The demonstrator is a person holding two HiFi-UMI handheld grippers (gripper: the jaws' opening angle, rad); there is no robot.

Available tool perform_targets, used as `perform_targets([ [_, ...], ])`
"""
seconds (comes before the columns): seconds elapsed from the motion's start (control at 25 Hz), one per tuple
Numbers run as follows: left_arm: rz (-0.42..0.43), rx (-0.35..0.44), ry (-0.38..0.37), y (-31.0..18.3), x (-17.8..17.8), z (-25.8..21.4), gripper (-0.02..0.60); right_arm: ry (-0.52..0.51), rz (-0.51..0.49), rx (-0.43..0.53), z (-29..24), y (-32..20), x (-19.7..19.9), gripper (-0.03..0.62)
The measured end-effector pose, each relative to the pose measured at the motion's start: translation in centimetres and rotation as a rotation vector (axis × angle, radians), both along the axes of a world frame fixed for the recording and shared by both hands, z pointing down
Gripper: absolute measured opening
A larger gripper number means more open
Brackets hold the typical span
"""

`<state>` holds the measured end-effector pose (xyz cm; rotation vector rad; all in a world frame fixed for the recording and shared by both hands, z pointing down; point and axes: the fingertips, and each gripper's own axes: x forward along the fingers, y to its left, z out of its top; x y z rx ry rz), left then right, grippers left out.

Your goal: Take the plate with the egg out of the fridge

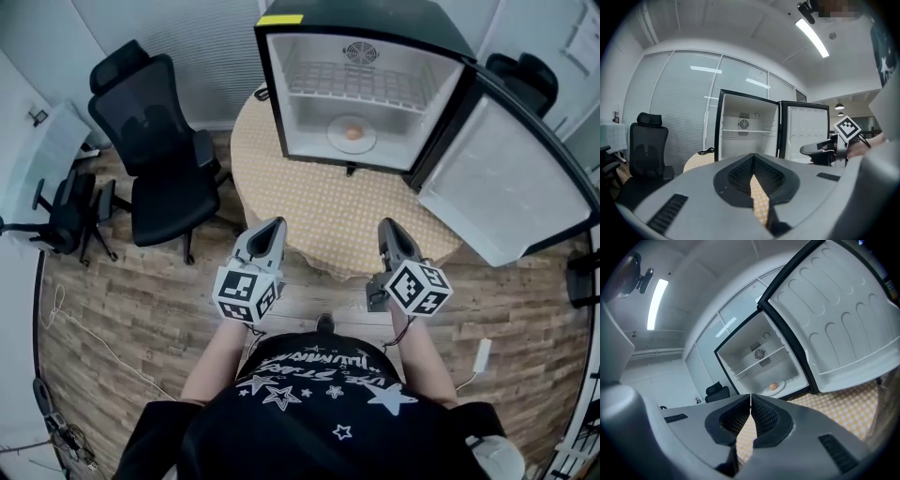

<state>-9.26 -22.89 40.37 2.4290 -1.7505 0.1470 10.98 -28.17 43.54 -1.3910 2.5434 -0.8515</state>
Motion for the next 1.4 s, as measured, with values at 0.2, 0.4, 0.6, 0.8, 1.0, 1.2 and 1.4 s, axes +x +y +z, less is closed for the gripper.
perform_targets([
  [0.2, -0.009, -0.018, 0.023, -0.8, 1.3, 0.5, 0.006, 0.005, -0.022, -0.014, 0.8, -2.0, 0.3, 0.026],
  [0.4, -0.044, -0.052, 0.012, -0.3, 0.2, 1.2, 0.006, -0.011, -0.033, -0.036, 1.6, -2.6, -0.4, 0.026],
  [0.6, -0.057, -0.051, 0.003, -1.6, -1.7, 1.5, 0.006, -0.040, -0.013, -0.098, 3.4, -3.5, -1.5, 0.026],
  [0.8, 0.007, -0.065, 0.026, -4.9, -1.9, 2.2, 0.006, -0.033, 0.049, -0.115, 4.0, -5.6, -1.1, 0.026],
  [1.0, 0.082, -0.067, 0.021, -9.1, -2.3, 2.2, 0.006, -0.041, 0.096, -0.142, 4.1, -8.5, -1.9, 0.026],
  [1.2, 0.123, -0.076, 0.033, -13.4, -3.0, 3.0, 0.006, -0.061, 0.164, -0.139, 3.5, -12.1, -2.5, 0.026],
  [1.4, 0.159, -0.099, 0.048, -17.2, -3.3, 3.9, 0.006, -0.090, 0.229, -0.174, 4.5, -15.0, -2.5, 0.026],
])
